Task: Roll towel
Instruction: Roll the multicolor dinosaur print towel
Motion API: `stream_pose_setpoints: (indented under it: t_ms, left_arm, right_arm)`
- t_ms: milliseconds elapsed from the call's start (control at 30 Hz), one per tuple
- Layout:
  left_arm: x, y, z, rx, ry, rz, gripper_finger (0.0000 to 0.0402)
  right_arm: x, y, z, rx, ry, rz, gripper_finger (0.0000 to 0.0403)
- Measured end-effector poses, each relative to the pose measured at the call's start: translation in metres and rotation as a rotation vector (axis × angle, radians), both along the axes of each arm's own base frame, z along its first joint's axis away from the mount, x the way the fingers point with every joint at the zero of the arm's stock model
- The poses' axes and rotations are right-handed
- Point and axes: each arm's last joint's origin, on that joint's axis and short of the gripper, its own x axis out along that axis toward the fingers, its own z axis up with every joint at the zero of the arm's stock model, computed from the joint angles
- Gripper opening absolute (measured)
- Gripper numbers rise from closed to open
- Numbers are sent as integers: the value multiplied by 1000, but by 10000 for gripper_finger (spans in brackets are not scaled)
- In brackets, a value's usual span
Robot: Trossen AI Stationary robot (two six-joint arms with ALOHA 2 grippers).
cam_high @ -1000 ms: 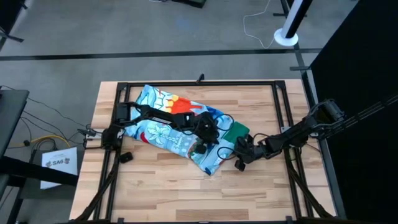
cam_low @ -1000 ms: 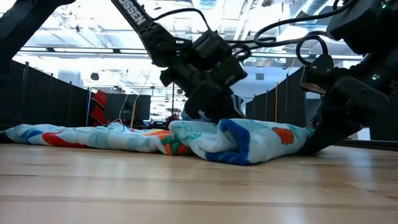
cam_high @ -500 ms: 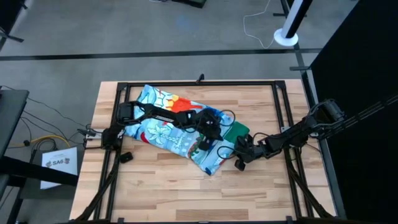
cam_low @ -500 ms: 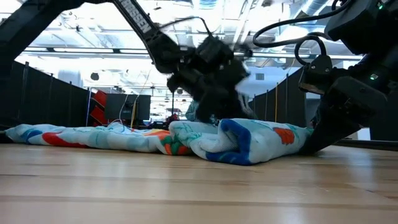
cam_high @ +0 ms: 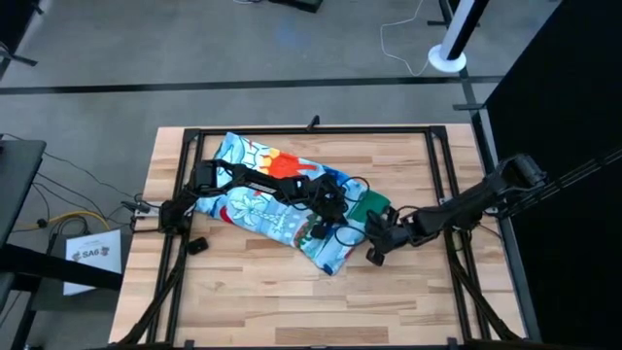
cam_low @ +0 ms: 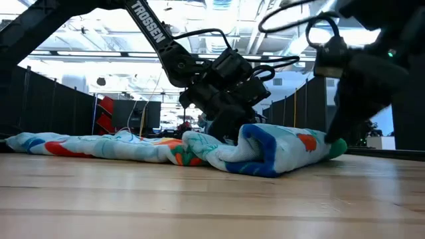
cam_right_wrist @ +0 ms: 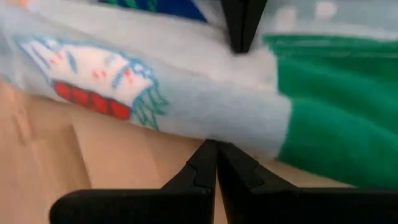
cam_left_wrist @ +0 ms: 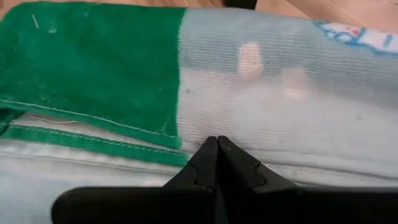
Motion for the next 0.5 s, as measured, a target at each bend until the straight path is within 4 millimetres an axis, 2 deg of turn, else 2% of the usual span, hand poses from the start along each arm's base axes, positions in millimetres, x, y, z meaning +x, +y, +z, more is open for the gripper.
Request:
stream_pose_setpoints:
  t_ms: [367,500]
  left_arm:
    - [1,-5,-1,-18,11,21,0]
    - [0,-3,-1,-24,14,27,0]
  right_arm:
    - [3,-14,3,7,16,-31,0]
    - [-6,-10,18,55,67,-61,2]
